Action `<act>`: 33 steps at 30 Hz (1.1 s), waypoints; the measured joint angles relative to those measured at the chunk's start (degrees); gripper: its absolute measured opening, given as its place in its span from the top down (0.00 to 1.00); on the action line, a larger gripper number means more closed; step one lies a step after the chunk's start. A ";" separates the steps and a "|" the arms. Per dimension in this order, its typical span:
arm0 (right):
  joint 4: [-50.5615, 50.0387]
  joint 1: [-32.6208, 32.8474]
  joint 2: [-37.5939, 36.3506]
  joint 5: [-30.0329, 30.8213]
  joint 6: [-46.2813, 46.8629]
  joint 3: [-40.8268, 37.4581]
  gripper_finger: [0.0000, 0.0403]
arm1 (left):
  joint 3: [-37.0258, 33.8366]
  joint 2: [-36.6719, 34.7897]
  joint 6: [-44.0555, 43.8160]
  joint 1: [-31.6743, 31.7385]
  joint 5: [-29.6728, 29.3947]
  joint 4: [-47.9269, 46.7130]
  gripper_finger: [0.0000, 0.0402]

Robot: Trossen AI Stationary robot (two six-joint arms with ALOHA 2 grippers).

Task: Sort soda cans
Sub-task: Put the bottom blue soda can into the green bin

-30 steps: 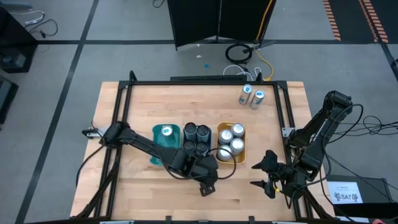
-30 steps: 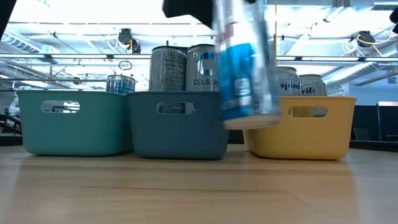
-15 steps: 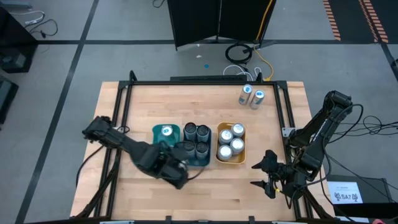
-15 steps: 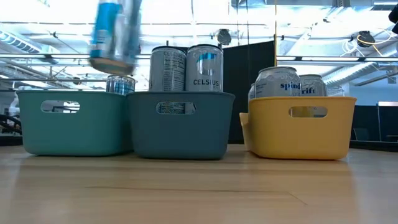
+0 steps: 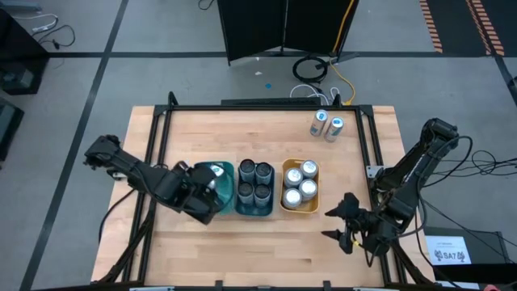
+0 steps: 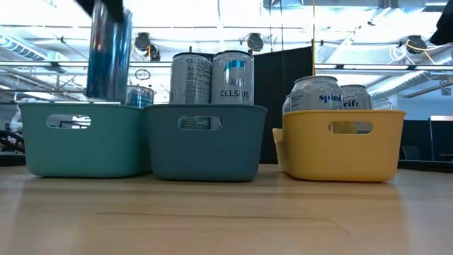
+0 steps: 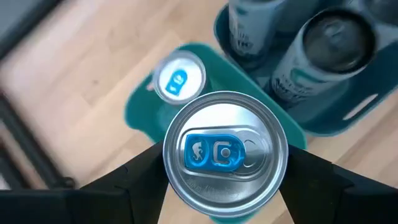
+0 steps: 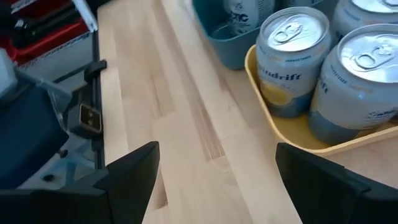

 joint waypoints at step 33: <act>6.86 -9.02 0.00 2.54 4.46 0.00 0.22 | -37.54 -19.43 15.31 17.12 2.80 31.76 0.33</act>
